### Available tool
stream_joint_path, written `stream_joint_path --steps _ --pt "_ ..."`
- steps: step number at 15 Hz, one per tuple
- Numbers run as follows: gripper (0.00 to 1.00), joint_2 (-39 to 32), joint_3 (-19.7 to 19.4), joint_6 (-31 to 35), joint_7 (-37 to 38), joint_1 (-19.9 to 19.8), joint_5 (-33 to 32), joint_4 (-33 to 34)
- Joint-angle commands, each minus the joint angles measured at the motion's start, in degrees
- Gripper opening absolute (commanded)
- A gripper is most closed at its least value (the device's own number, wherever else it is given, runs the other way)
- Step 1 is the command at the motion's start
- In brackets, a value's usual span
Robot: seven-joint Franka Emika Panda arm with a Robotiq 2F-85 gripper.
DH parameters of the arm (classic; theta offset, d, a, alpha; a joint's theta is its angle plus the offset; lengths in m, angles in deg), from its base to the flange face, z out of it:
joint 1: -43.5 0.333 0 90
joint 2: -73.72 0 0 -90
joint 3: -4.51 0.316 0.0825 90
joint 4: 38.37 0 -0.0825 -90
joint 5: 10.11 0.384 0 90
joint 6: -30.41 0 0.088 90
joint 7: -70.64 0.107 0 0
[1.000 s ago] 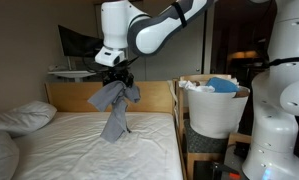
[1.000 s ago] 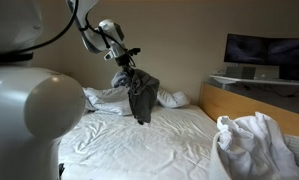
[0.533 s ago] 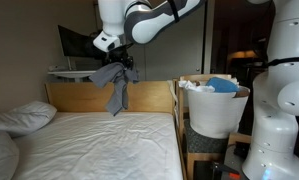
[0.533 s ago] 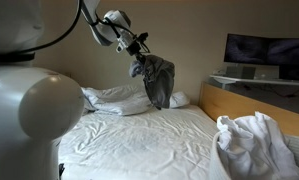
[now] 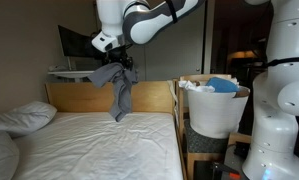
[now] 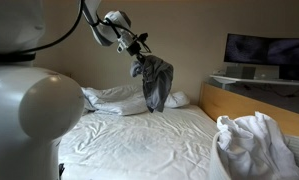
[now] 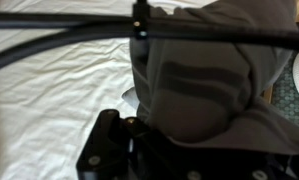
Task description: Put the shirts on the bed into the basket
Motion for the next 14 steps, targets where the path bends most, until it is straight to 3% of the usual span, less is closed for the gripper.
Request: stream_joint_path --steps 1,6,9,14 --pt "0.03 1.3 0.3 0.2 1.1 0.2 -0.6 -0.2" --pt "0.03 6.2 -1.5 0.6 -1.8 -0.8 0.2 -2.0" --pt "0.03 10.0 -4.4 -2.0 -8.4 -2.3 2.2 -3.0" --pt "0.04 13.2 -11.7 -17.5 -22.4 -7.3 4.6 0.8"
